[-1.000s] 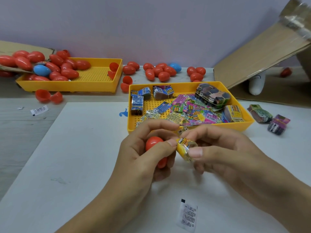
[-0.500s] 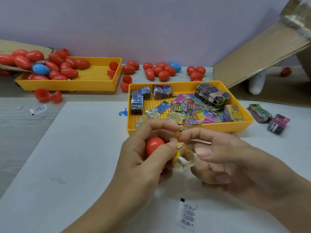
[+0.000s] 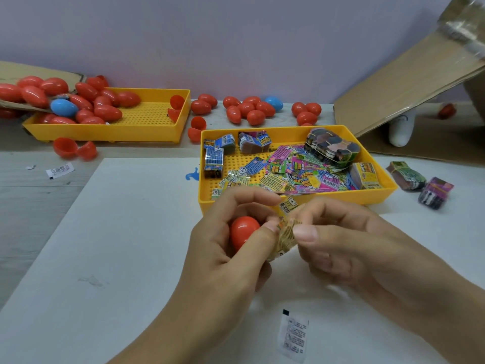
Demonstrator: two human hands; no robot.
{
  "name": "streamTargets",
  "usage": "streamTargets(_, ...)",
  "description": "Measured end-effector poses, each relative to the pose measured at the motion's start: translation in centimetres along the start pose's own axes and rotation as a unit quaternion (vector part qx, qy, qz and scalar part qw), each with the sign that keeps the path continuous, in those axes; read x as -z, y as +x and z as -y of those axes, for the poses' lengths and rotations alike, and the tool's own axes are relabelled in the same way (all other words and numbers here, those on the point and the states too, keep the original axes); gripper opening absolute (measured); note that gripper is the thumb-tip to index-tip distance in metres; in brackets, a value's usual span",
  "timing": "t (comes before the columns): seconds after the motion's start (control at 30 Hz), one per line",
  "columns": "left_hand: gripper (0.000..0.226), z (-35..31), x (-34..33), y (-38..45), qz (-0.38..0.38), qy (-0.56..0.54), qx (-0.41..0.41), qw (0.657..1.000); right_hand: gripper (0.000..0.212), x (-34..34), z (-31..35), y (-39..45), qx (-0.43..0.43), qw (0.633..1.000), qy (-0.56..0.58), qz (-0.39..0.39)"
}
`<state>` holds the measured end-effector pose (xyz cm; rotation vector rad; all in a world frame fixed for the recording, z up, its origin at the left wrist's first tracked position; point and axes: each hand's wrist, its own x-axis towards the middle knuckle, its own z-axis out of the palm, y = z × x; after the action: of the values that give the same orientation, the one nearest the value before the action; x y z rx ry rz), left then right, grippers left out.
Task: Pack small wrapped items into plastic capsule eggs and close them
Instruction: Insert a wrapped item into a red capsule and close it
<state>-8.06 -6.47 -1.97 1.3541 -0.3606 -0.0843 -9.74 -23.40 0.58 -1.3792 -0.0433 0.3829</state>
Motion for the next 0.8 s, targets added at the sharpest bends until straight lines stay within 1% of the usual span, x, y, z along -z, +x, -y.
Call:
streamTargets(0.07,0.018,0.0,0.0,0.1,-0.001,-0.012,0.005,1.0,0.016,-0.3,-0.1,0.1,0.043,0.999,0.007,-0.014)
streamTargets(0.13,0.015,0.0,-0.1,0.1,-0.006,-0.022,0.007,1.0,0.013,-0.4,-0.2,0.1,0.065,0.997,0.032,-0.019)
streamTargets(0.3,0.015,-0.1,-0.2,0.0,-0.002,-0.031,0.005,1.0,0.017,0.0,-0.1,-0.1,0.043,0.997,0.053,-0.017)
streamTargets(0.4,0.013,0.0,-0.3,0.1,-0.019,-0.044,0.014,0.999,0.02,0.0,-0.2,0.2,0.057,0.996,0.055,-0.032)
streamTargets(0.47,0.02,0.1,-0.3,0.1,-0.024,-0.059,0.03,0.998,0.022,-0.3,-0.4,0.3,0.109,0.992,-0.007,-0.066)
streamTargets(0.53,0.025,0.4,-0.3,0.4,-0.029,-0.123,0.063,0.99,0.017,-0.5,-0.8,0.4,0.186,0.971,-0.1,-0.109)
streamTargets(0.6,0.032,0.4,-0.1,0.8,-0.034,-0.182,0.093,0.978,0.011,-0.6,-1.1,0.4,0.239,0.951,-0.144,-0.133)
streamTargets(0.63,0.037,0.5,-0.1,0.9,-0.038,-0.178,0.094,0.979,0.01,-0.6,-1.2,0.3,0.251,0.945,-0.158,-0.139)
streamTargets(0.7,0.041,0.6,0.1,0.8,-0.049,-0.121,0.073,0.989,0.008,-0.6,-1.4,0.3,0.266,0.935,-0.186,-0.142)
streamTargets(0.8,0.032,0.4,0.0,0.2,-0.041,-0.021,0.002,0.999,0.01,-0.7,-1.5,0.3,0.272,0.929,-0.208,-0.14)
